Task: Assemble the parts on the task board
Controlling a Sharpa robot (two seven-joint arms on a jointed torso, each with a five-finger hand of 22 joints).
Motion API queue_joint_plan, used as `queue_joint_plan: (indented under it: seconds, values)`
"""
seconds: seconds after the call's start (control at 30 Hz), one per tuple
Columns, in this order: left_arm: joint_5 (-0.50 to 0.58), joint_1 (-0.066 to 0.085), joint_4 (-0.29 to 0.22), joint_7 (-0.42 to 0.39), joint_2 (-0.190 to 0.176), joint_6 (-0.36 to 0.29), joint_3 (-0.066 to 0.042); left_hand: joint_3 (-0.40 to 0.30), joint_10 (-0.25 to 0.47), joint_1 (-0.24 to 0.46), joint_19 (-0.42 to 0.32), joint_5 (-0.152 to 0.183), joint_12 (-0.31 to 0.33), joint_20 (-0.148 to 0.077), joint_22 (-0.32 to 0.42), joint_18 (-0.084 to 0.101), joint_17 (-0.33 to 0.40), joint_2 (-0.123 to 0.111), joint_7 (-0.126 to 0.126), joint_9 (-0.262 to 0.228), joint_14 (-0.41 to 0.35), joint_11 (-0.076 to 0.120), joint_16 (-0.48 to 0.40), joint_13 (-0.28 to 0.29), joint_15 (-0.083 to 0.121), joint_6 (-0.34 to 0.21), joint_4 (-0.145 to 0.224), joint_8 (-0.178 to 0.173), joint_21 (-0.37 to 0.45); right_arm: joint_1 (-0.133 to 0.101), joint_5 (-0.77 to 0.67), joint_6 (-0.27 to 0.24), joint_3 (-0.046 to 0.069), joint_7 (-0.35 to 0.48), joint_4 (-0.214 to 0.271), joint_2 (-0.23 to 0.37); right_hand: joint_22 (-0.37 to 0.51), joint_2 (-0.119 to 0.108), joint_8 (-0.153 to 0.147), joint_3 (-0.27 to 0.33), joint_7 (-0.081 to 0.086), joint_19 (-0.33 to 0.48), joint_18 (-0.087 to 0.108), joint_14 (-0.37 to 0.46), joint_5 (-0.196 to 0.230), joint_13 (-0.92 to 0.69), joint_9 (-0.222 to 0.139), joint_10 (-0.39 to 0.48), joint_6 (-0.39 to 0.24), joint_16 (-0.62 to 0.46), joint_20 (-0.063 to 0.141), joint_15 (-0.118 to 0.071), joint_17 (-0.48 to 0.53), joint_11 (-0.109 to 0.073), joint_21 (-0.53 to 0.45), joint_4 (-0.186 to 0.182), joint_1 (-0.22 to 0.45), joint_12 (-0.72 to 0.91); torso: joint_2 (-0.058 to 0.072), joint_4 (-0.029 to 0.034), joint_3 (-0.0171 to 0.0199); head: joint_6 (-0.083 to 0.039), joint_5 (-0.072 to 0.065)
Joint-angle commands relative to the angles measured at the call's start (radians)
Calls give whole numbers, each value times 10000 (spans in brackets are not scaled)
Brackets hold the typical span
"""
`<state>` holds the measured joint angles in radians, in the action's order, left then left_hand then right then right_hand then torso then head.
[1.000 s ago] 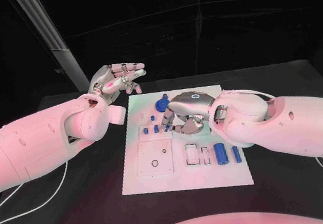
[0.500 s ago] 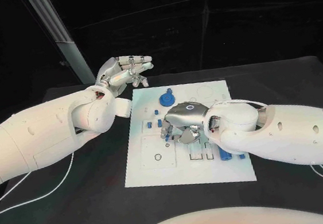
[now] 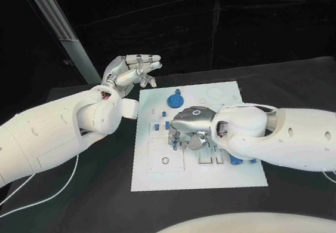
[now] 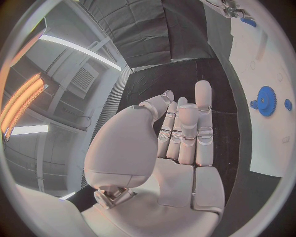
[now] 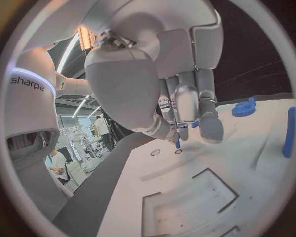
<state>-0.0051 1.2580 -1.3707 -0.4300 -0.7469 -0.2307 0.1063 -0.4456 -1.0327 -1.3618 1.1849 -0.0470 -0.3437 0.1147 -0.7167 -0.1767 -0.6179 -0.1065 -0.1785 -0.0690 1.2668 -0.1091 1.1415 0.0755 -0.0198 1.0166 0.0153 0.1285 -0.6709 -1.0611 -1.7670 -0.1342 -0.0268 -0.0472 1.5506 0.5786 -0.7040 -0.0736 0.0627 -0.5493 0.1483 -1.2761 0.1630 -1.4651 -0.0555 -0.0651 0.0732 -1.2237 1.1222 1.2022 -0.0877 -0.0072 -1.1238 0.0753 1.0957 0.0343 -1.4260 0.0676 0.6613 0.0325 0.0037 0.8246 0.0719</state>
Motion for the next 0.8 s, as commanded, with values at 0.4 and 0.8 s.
queue_joint_plan:
  seconds: [0.4, 0.8]
  values:
    - [43, 17, 7, 0, 0, 85, -8, -13, 91, 17, -72, -63, -45, 21, 9, -51, 9, -34, -49, 5, -77, 0, -63, -15, -3, -51, 45, 56, 64, -3, -317, 500, 0, -132, -24, -69, -7, -16, 44, -60, 37, -42, -159, -385, -28, 1, 16, 14, 15, 56, -23, -37, 3, 41, 50, -6, 101, -32, -1, -4, 4, 37, 41]
    - [43, 17, 21, 24, -6, 126, -8, -7, 120, 20, -74, -63, -57, 29, 17, -51, 33, -35, -58, 5, -91, -10, -71, -17, -11, -73, 48, 63, 73, 1, -579, 667, -5, -297, -50, -124, -7, -16, 44, -60, 37, -42, -159, -385, -28, 1, 16, 14, 15, 56, -23, -37, 3, 41, 50, -6, 101, -32, -5, -10, 2, 56, 59]
